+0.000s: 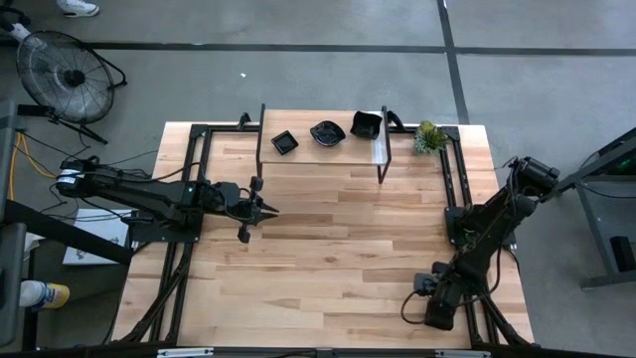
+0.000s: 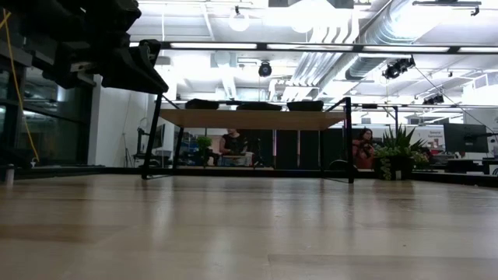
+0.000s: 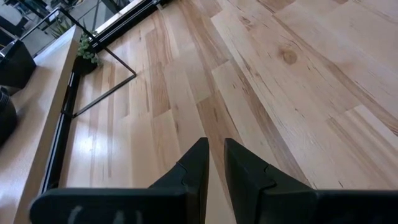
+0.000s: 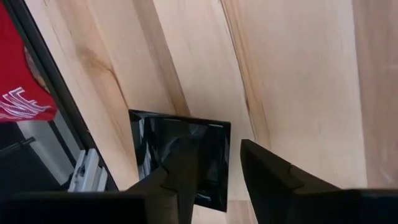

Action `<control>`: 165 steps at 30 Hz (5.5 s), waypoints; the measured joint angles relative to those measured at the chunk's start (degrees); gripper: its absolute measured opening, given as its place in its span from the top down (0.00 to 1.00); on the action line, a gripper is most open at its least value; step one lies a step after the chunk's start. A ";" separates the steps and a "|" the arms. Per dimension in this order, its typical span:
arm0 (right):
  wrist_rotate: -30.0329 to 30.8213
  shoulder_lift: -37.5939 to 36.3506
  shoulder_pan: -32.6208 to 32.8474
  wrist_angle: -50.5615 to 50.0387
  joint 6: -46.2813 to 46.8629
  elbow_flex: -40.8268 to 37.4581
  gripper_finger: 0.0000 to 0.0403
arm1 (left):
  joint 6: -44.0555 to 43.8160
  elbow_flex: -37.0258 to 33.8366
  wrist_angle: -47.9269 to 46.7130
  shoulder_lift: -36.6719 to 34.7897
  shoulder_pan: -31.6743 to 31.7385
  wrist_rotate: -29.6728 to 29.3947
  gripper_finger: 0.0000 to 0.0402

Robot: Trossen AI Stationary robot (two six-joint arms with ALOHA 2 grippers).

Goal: Pick & Place Mini shaped plates
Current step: Stack the square plate on top of the other square plates on the shelf

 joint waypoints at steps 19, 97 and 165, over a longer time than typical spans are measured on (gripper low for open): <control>2.74 0.00 2.13 -0.01 2.39 0.00 0.79 | 0.00 0.00 0.00 0.00 0.00 0.00 0.88; 15.49 0.63 -11.55 -1.75 -19.45 9.83 1.00 | -1.58 0.00 0.04 0.00 -0.02 0.17 0.88; 64.96 11.63 -35.61 72.33 -84.46 3.76 1.00 | 36.60 0.02 41.20 22.64 -5.88 -2.80 0.57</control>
